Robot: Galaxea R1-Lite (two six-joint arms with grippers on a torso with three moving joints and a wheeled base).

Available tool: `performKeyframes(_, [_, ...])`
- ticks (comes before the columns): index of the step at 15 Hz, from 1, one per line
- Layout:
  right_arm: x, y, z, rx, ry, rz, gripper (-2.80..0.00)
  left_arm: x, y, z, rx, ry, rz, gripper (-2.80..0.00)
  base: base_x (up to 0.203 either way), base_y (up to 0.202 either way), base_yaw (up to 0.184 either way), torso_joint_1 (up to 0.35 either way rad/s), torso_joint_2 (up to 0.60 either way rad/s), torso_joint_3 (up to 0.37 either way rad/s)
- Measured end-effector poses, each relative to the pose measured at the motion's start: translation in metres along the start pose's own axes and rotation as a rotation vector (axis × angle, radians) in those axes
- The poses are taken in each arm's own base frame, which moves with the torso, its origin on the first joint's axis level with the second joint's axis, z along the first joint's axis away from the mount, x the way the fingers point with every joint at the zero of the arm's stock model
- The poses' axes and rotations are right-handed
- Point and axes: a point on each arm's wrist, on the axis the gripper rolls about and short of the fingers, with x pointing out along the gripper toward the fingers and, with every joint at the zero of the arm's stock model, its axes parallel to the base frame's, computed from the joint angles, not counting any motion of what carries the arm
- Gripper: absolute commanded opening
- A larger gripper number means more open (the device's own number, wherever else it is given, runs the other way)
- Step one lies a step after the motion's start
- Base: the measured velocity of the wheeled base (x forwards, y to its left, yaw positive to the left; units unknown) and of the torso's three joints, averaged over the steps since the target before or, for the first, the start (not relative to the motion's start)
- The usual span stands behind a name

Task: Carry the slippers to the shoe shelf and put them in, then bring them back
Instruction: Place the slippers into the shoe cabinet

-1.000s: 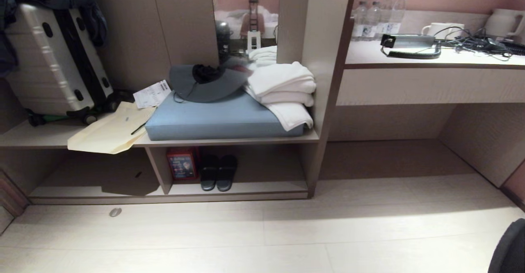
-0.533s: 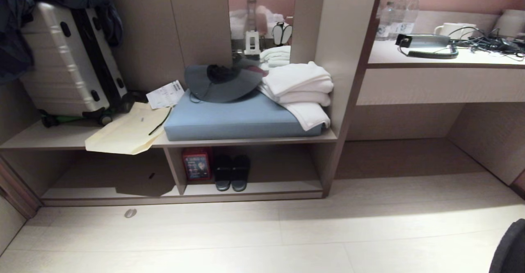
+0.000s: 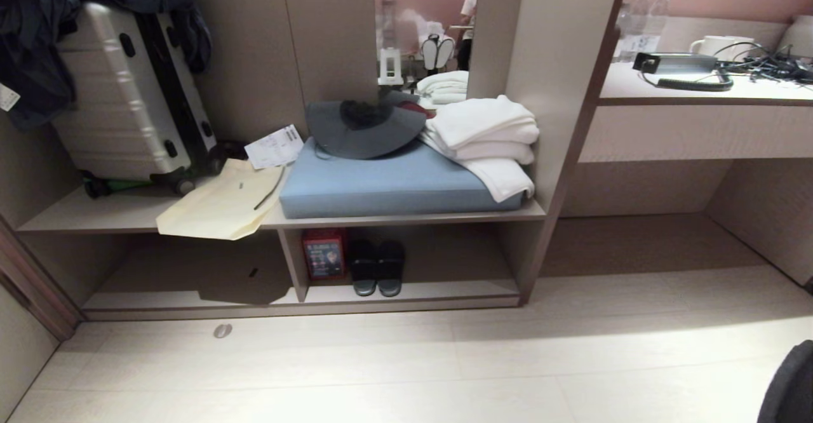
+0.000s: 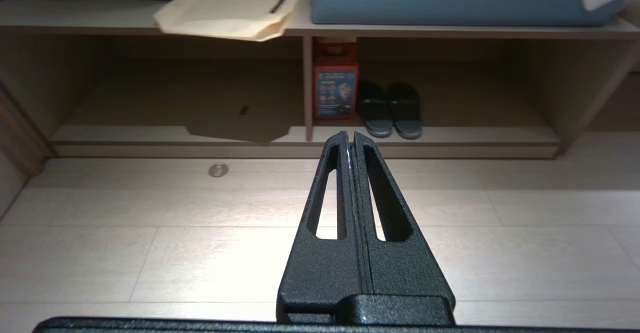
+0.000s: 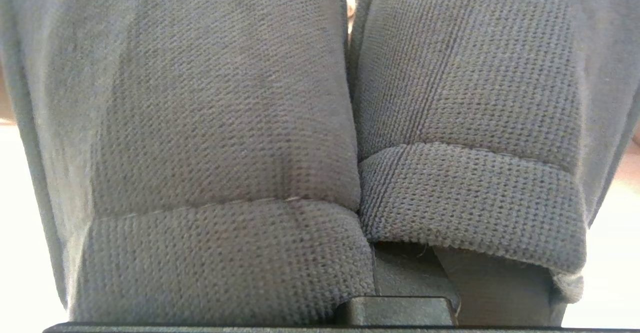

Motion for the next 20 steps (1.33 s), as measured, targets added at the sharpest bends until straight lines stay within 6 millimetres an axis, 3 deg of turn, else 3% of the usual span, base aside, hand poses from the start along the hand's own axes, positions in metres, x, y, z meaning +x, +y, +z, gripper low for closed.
performKeyframes(8, [0.0000,0.0000,0.0000,0.000,0.000,0.001,-2.80,0.0000,0.0000,0.0000,0.002,0.000,0.000,-2.80,0.000,0.000,0.000,0.000,0.00,0.000])
performKeyframes(14, [0.0000,0.0000,0.0000,0.000,0.000,0.000,-2.80,0.0000,0.0000,0.0000,0.002,0.000,-0.001,-2.80,0.174,0.000,-0.001,0.004,0.00,0.003])
performKeyframes(20, [0.0000,0.0000,0.0001,0.000,-0.001,0.001,-2.80,0.0000,0.0000,0.0000,0.000,0.000,0.000,-2.80,0.012,0.000,-0.001,0.002,0.00,0.000])
